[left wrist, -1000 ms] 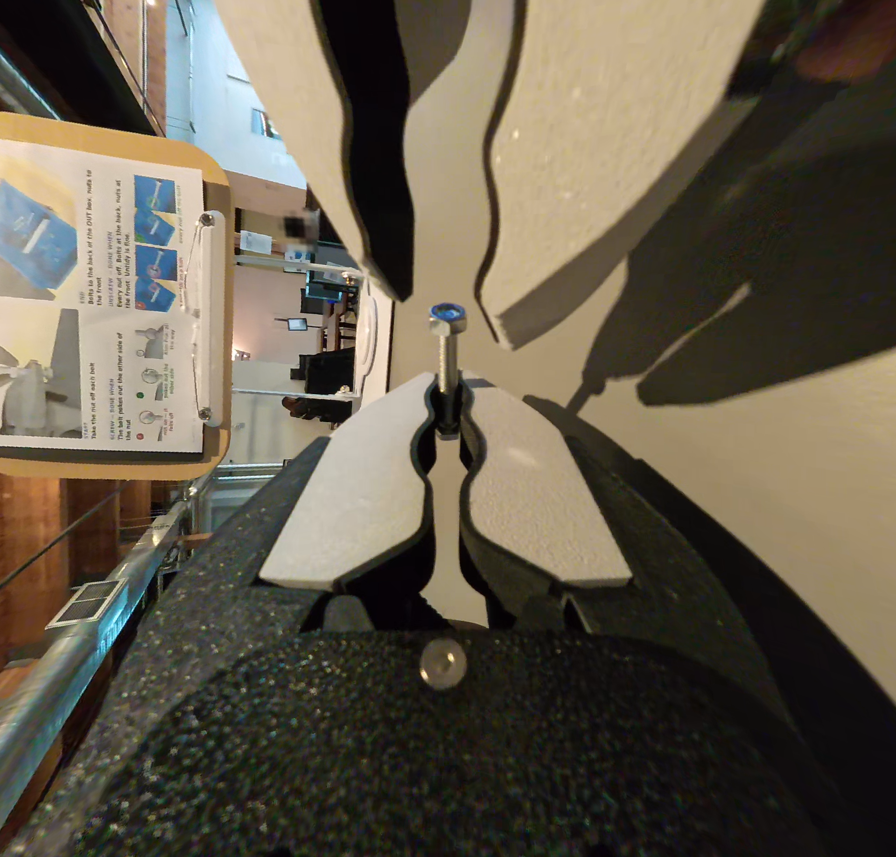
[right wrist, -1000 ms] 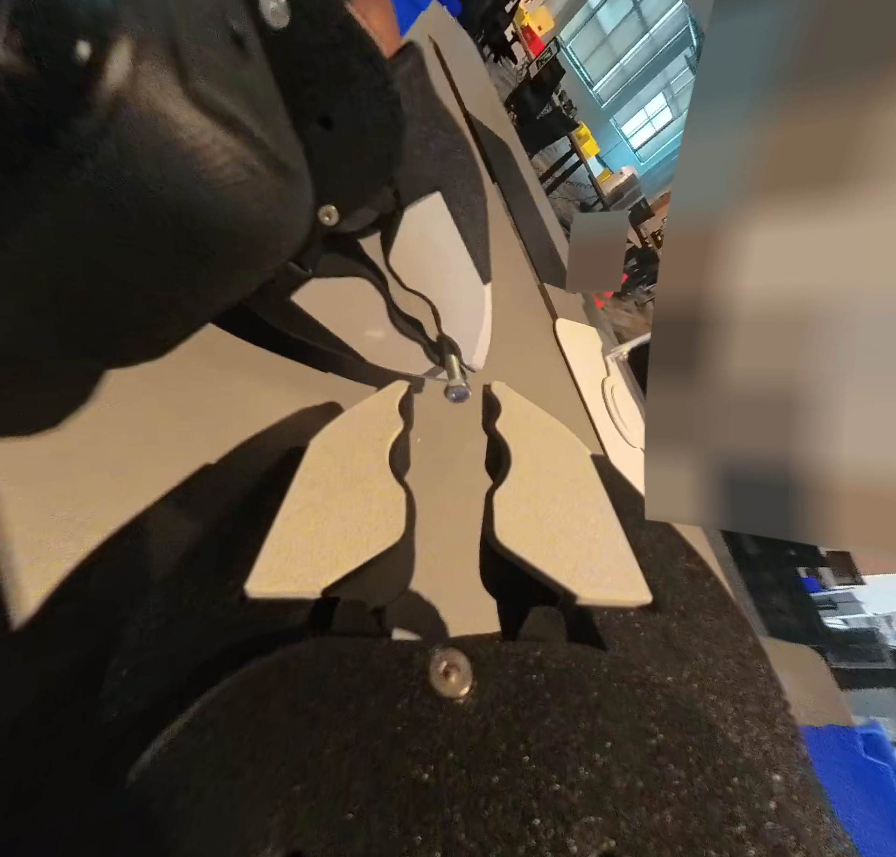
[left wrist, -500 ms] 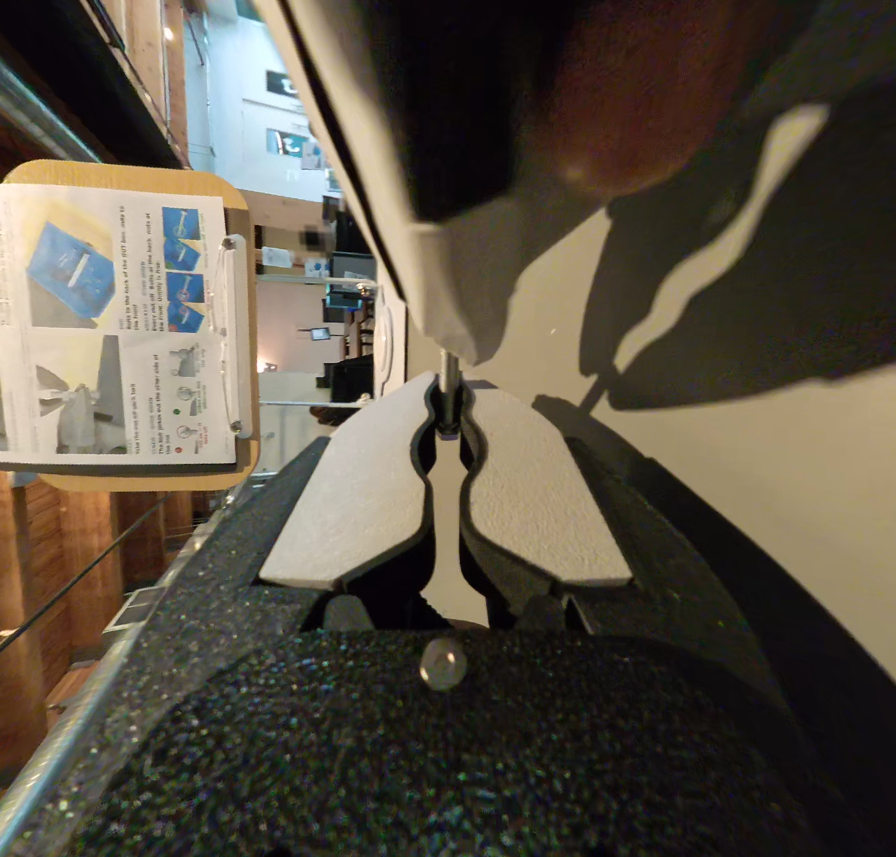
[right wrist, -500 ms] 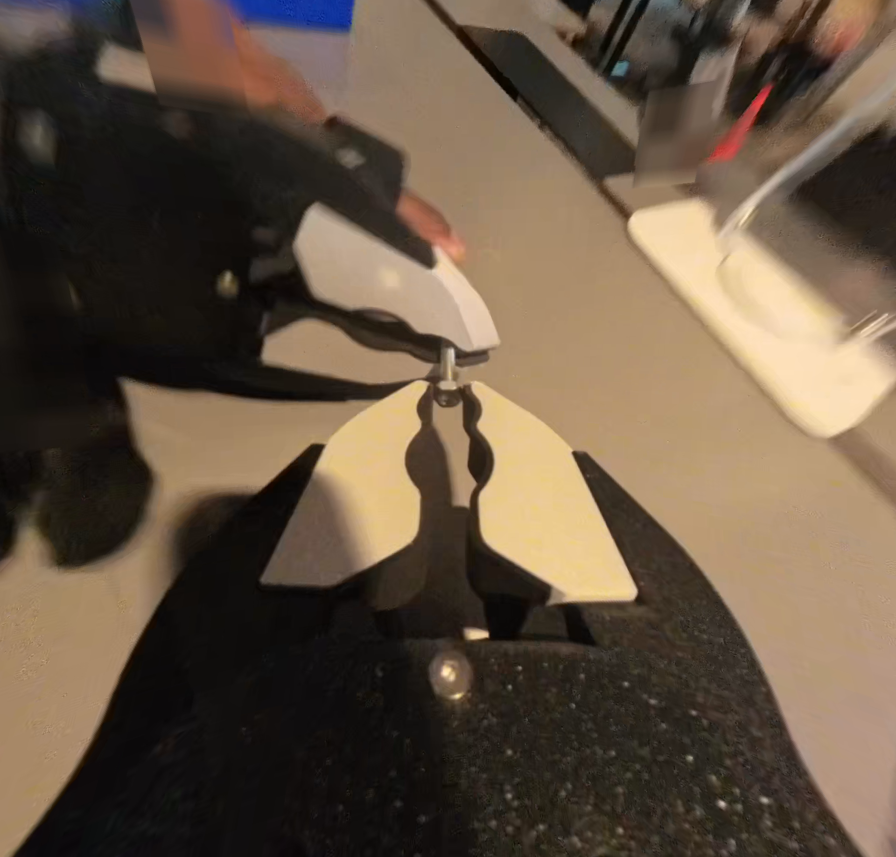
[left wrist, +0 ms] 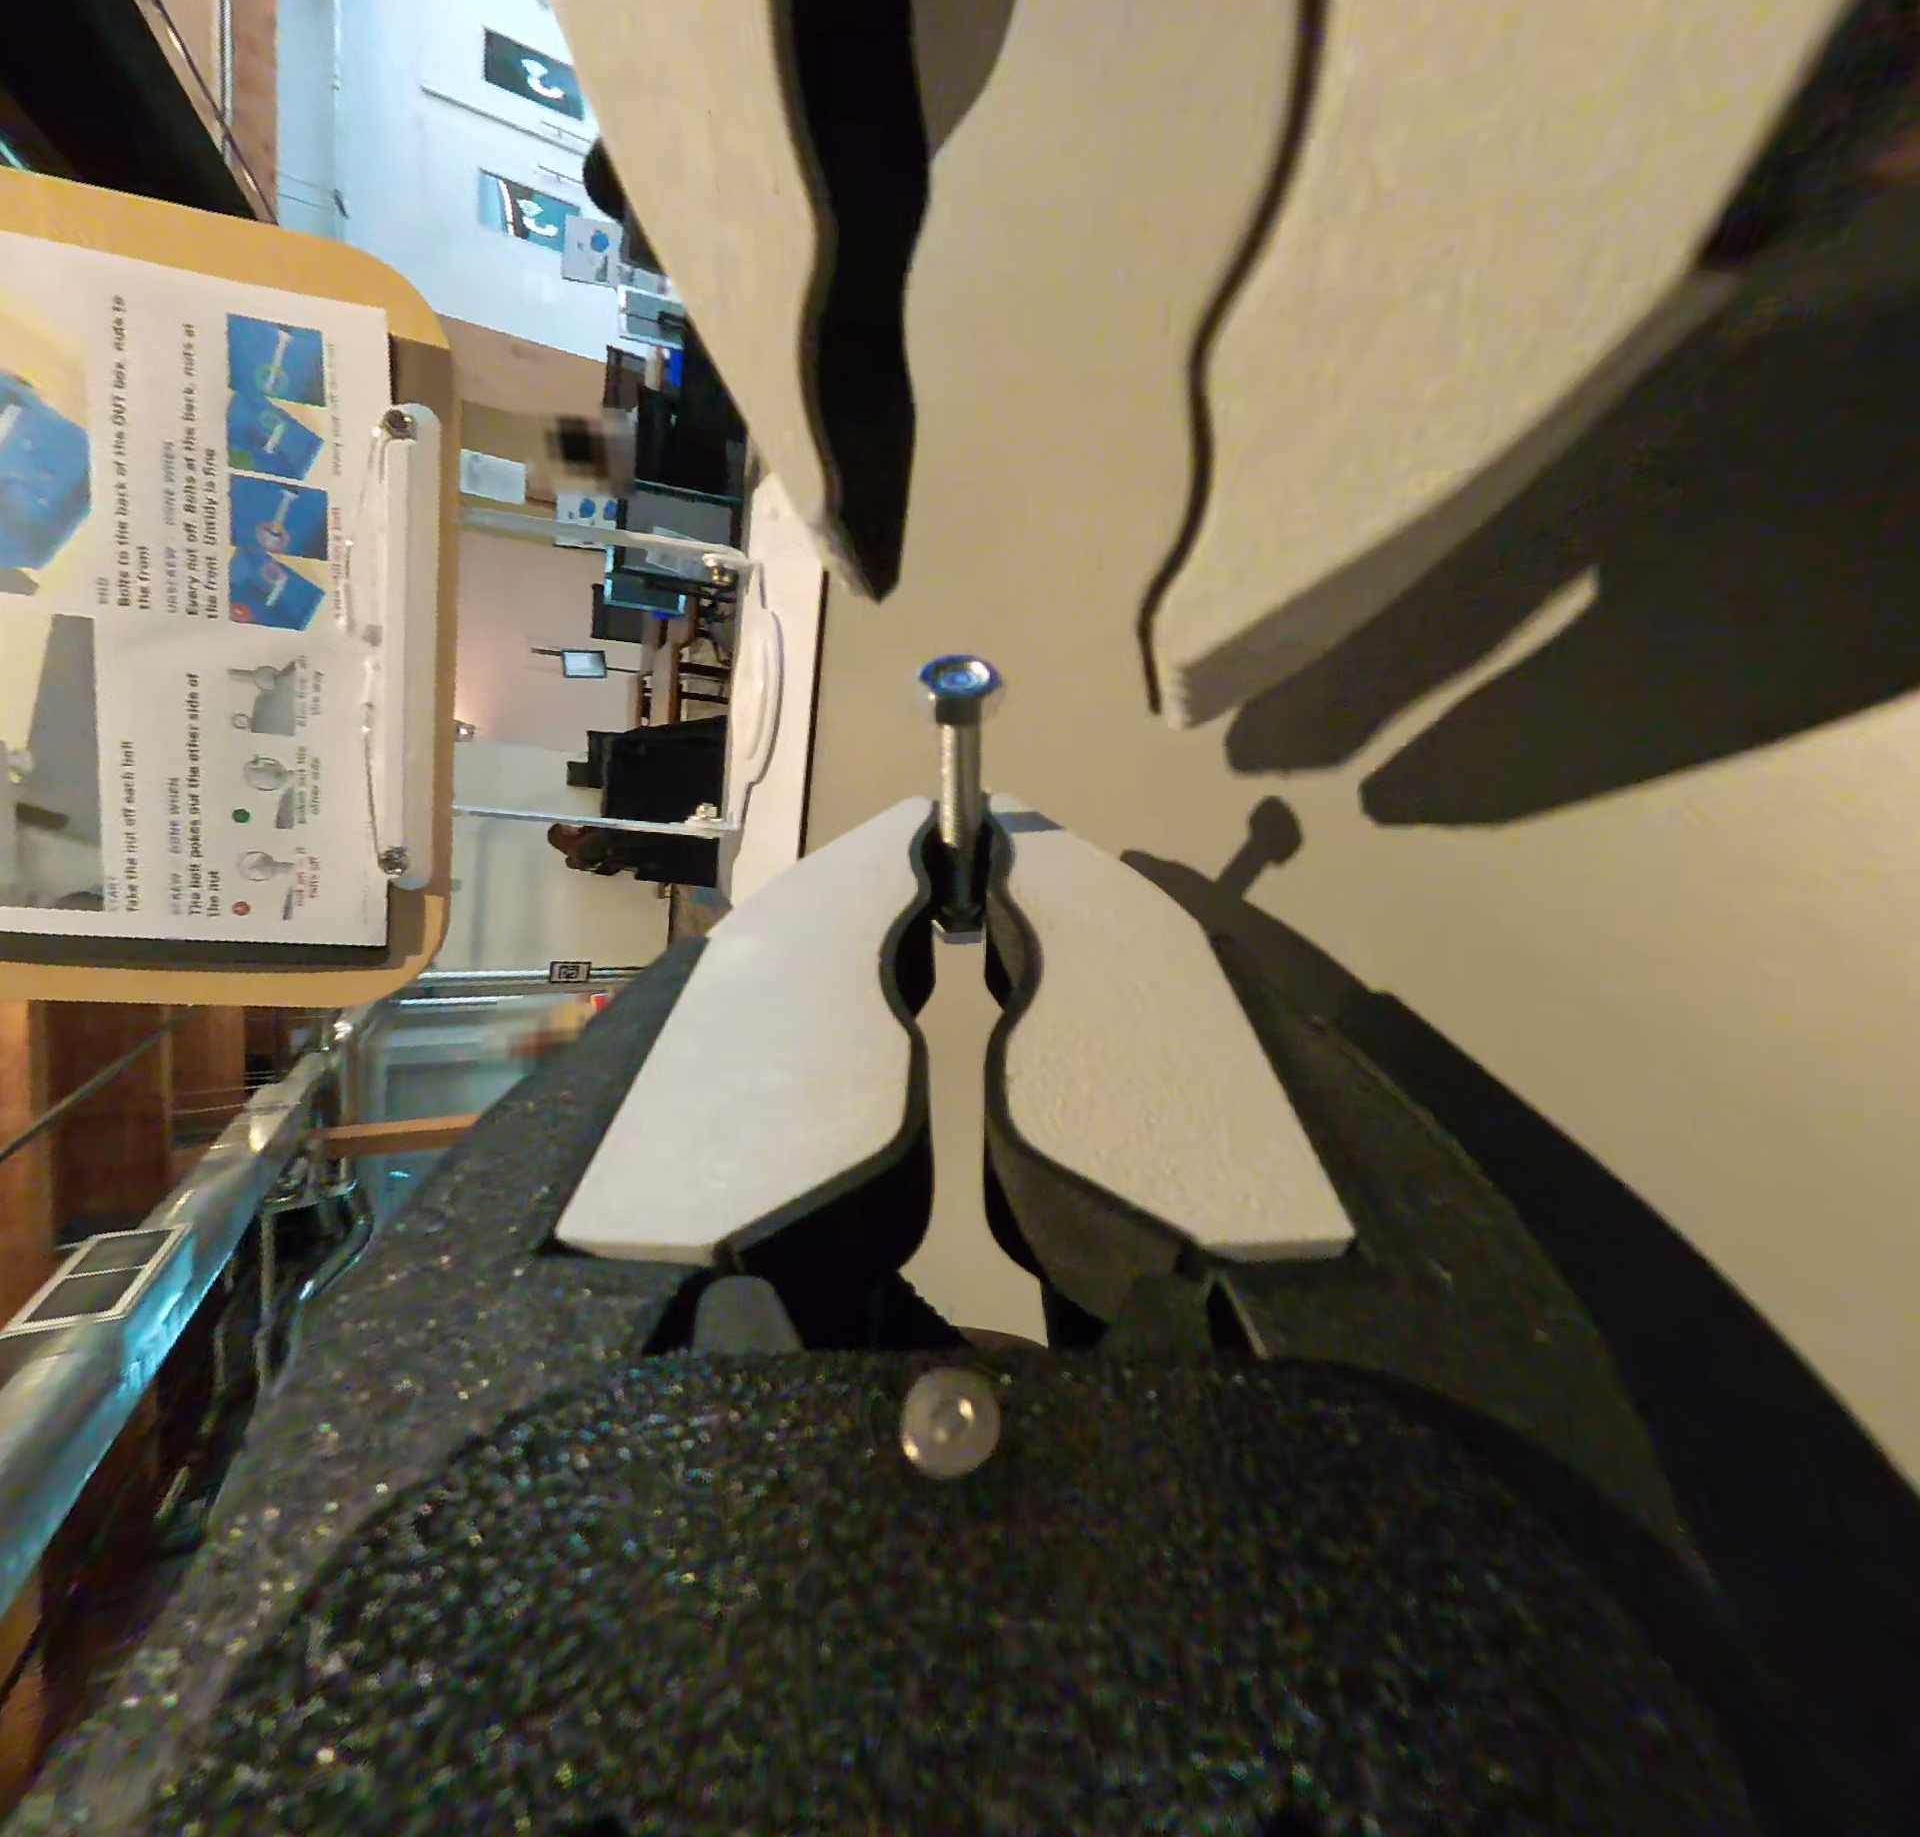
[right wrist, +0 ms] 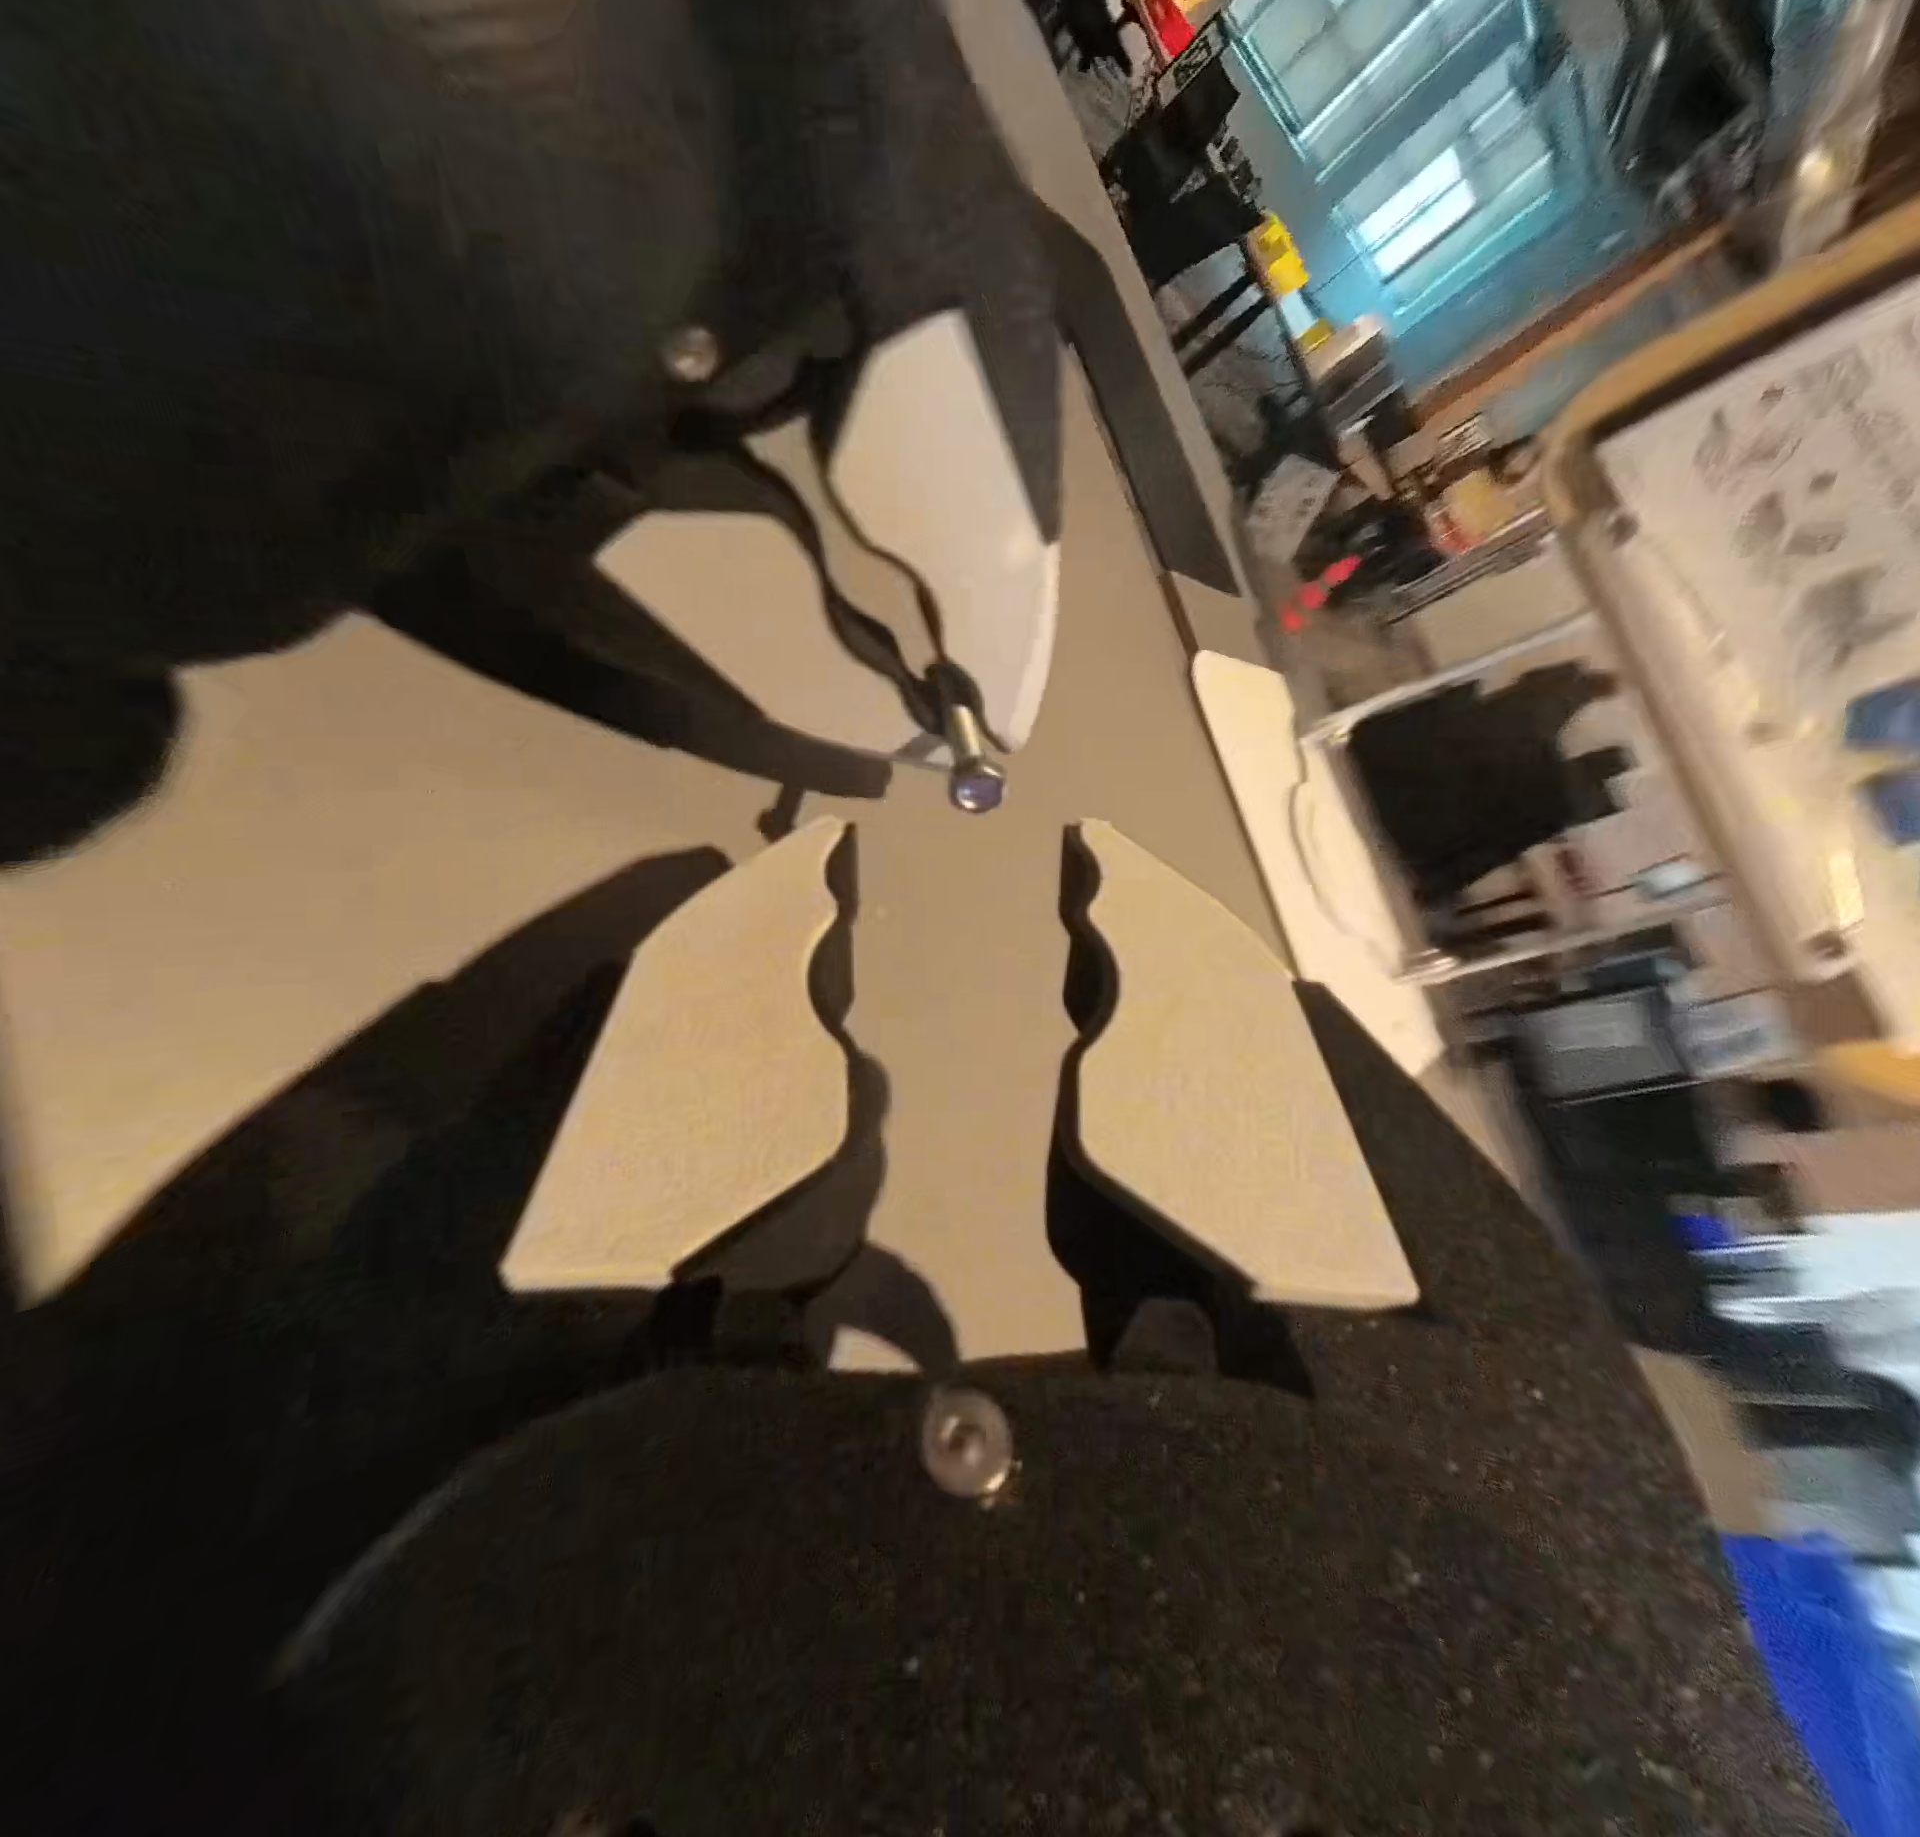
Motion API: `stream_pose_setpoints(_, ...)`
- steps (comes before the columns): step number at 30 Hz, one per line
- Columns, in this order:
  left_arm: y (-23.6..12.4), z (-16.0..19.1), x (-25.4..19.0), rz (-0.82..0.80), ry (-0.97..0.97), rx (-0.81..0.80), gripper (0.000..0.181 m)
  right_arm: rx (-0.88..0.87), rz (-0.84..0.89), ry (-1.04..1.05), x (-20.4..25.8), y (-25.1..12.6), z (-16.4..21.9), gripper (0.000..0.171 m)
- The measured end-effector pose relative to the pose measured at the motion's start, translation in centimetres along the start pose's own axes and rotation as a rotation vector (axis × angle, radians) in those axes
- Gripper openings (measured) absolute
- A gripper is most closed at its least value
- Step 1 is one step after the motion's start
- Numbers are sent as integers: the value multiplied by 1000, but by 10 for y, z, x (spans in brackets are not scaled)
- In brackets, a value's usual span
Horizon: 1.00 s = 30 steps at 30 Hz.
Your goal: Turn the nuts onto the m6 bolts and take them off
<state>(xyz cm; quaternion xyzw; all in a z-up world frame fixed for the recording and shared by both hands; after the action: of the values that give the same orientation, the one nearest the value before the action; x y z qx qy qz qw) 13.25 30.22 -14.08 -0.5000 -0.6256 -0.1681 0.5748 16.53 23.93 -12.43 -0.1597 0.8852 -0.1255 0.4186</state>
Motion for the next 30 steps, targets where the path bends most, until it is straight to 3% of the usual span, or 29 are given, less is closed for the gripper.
stream_pose_setpoints(6,-1,-5,-7,41,38,-21,4,46,33,-64,6,6,-1,32)
stream_pose_setpoints(8,-1,-7,-8,42,62,-21,4,61,19,-52,7,7,2,13)
stream_pose_setpoints(10,-1,-6,-9,29,104,4,4,71,-19,29,7,8,2,11)
stream_pose_setpoints(12,0,-5,-7,12,121,23,4,94,-78,249,5,10,2,11)
stream_pose_setpoints(16,-2,-6,-2,-22,107,11,4,22,-299,947,-2,9,1,10)
stream_pose_setpoints(18,-3,-7,1,-27,66,6,4,-44,-340,1010,-8,6,2,11)
stream_pose_setpoints(20,-1,-4,0,-12,35,13,4,-102,-311,924,-12,3,-1,24)
stream_pose_setpoints(23,-1,0,-1,15,-17,12,4,-78,-192,602,-11,3,-1,39)
stream_pose_setpoints(27,-2,0,-1,26,-26,10,4,-4,-21,115,1,5,-4,37)
stream_pose_setpoints(30,-2,-2,-5,42,-6,7,4,31,32,-13,7,6,-7,31)
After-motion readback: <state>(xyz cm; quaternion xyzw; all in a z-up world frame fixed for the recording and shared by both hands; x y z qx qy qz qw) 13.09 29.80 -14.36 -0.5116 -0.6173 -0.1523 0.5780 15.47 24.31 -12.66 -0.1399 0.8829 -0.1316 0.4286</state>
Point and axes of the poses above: each gripper's, where its closed fingertips meet, y out along the fingers, z out of its underside, x = y × z across the jaws, the point moved 4 cm from there along -y, back along the fingers
